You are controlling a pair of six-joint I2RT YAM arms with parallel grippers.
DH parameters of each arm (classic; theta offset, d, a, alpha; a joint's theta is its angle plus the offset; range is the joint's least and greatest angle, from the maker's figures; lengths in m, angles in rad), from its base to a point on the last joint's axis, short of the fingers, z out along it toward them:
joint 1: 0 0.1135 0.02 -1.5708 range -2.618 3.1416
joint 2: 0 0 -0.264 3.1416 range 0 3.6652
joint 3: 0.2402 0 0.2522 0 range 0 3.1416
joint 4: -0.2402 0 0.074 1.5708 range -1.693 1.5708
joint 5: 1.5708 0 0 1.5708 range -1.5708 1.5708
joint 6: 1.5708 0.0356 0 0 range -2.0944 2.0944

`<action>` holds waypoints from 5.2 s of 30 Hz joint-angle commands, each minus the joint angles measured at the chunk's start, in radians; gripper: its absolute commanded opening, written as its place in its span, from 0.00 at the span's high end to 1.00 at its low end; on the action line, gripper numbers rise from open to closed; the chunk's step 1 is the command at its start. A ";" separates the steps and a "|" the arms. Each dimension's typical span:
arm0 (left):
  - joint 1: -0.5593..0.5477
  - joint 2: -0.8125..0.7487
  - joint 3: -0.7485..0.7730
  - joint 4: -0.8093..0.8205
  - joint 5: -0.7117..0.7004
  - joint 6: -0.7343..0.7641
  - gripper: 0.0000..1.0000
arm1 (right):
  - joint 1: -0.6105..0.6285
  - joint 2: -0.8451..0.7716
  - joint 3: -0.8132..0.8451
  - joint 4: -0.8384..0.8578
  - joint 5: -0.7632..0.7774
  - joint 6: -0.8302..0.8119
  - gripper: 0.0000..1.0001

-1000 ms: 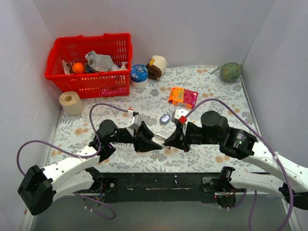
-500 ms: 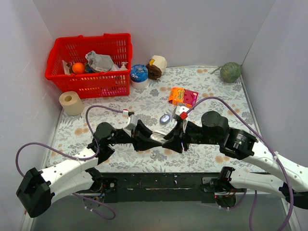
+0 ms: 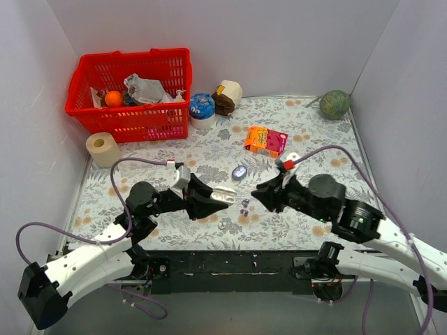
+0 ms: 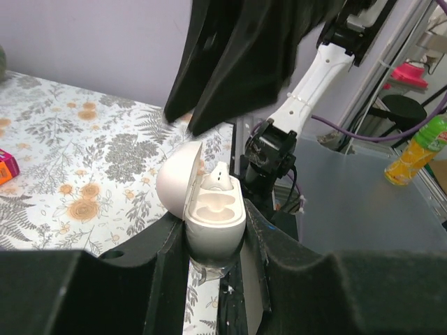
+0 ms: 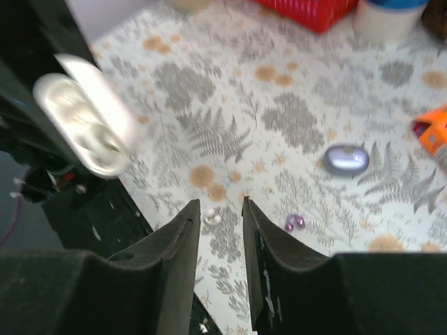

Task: Insert the wireless bluetooth earbuds into the charging case
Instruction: Pick up the earbud from the center of the board.

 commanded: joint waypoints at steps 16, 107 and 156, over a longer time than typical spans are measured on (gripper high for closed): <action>0.001 -0.316 -0.053 -0.223 -0.140 -0.025 1.00 | -0.002 0.607 -0.287 0.488 -0.330 0.111 0.83; 0.001 -0.408 -0.061 -0.346 -0.157 -0.012 1.00 | -0.042 1.061 -0.126 0.402 -0.039 -0.080 0.99; 0.001 -0.451 -0.073 -0.358 -0.177 -0.032 1.00 | -0.147 1.038 -0.100 0.536 -0.156 0.532 0.50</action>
